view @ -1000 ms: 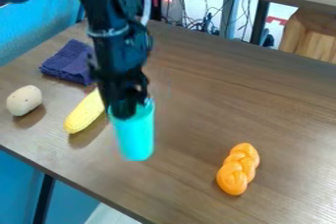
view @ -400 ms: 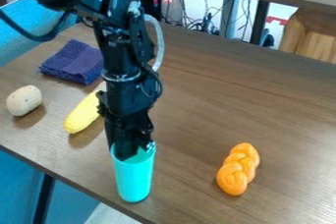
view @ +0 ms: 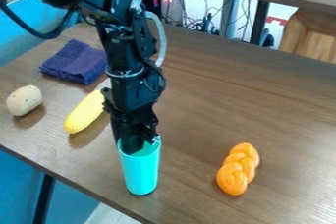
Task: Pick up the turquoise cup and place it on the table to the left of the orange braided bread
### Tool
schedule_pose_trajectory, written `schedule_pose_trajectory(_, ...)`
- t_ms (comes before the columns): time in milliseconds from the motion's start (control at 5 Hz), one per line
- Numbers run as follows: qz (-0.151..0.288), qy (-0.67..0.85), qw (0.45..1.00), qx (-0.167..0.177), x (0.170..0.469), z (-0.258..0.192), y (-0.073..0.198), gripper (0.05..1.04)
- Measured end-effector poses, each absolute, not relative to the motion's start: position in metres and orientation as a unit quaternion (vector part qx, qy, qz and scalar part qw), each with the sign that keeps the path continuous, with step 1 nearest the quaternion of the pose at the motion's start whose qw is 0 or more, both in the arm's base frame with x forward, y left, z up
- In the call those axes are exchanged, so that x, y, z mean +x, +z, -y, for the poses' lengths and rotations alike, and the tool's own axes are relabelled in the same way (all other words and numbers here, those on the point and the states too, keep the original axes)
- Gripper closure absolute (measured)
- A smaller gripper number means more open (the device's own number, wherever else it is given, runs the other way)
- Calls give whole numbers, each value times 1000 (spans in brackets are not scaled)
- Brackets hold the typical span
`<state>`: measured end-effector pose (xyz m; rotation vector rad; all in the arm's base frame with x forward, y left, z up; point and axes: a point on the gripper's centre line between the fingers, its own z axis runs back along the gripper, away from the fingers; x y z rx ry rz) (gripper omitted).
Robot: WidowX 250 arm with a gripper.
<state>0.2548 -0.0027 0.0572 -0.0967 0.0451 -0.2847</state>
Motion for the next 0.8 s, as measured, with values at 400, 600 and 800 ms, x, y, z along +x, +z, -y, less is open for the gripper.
schedule_pose_trajectory(400, -39, -142, 988, -35, 245, -2, 58, 748)
schedule_pose_trajectory(600, -14, -140, 990, -32, 242, -4, 81, 448)
schedule_pose_trajectory(800, -14, -125, 991, -48, 242, -9, 90, 134)
